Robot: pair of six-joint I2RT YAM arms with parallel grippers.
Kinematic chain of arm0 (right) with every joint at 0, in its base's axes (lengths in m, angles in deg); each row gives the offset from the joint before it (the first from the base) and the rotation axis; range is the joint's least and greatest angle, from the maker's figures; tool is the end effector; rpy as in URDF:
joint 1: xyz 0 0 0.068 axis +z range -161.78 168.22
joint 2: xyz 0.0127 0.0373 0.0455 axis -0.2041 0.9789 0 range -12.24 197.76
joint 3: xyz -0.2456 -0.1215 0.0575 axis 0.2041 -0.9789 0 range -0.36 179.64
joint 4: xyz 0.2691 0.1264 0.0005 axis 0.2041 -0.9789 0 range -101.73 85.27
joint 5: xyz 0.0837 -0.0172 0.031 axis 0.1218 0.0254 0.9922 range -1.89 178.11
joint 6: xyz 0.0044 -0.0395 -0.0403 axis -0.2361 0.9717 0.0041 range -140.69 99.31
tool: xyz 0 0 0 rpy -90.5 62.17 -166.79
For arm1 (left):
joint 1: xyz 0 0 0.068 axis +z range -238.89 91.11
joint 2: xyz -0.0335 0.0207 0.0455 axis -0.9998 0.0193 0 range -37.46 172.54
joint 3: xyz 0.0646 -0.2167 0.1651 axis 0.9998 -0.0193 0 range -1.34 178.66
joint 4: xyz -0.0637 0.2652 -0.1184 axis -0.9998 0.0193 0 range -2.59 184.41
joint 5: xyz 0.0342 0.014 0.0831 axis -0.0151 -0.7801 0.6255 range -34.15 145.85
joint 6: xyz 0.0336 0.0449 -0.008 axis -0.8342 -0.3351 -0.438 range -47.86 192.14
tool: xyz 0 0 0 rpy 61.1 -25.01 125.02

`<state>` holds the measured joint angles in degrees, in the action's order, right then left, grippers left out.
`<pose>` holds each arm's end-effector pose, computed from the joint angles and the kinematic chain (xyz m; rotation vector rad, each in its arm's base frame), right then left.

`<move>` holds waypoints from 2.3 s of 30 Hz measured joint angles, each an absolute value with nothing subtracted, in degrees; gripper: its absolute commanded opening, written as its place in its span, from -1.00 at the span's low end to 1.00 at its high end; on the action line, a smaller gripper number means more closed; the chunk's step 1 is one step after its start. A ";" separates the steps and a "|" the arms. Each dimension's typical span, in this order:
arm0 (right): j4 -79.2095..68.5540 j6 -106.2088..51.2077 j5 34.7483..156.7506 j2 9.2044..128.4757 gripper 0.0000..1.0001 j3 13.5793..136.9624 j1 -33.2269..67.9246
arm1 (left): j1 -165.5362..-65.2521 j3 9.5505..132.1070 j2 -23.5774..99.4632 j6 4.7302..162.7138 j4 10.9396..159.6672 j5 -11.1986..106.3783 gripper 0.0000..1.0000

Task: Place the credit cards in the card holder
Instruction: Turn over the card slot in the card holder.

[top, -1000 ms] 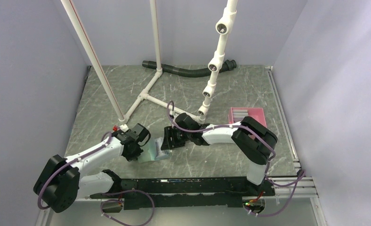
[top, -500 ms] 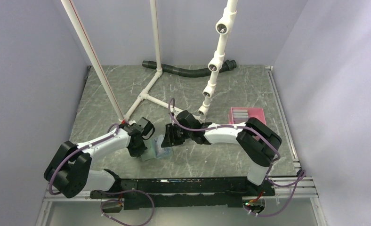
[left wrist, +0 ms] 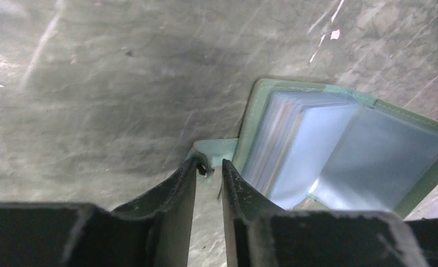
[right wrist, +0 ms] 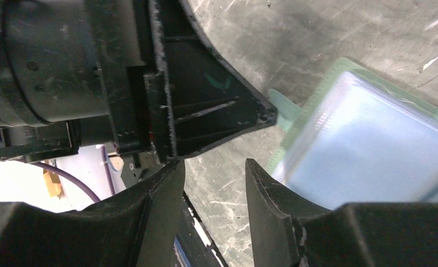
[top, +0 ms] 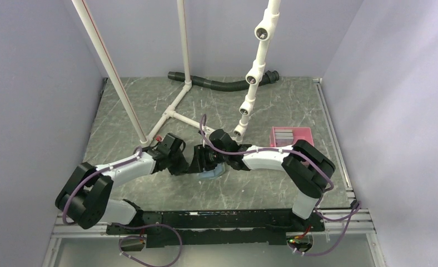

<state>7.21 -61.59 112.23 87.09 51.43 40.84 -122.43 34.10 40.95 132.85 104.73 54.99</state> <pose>0.2232 0.3188 0.1491 -0.5219 2.4296 1.2864 0.2245 -0.1495 0.1317 -0.6402 2.6721 -0.5479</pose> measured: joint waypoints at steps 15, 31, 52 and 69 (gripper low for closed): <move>-5.55 -50.62 99.03 83.74 0.35 51.97 40.10 | -119.72 31.81 19.46 128.22 116.49 53.79 0.71; -7.91 -45.85 87.31 87.20 0.05 54.05 43.01 | -119.64 34.34 26.74 126.88 109.21 46.66 0.40; -2.91 -50.64 85.58 83.74 0.08 48.10 41.15 | -119.68 34.58 44.86 128.11 90.15 36.26 -0.70; -24.98 -45.40 67.62 72.51 0.09 51.82 46.88 | -119.72 36.22 48.25 125.51 91.96 36.63 -0.69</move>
<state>-24.98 -45.40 67.62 72.51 51.82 46.88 -119.72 36.22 48.25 125.51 91.96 36.63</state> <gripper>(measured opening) 0.594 0.154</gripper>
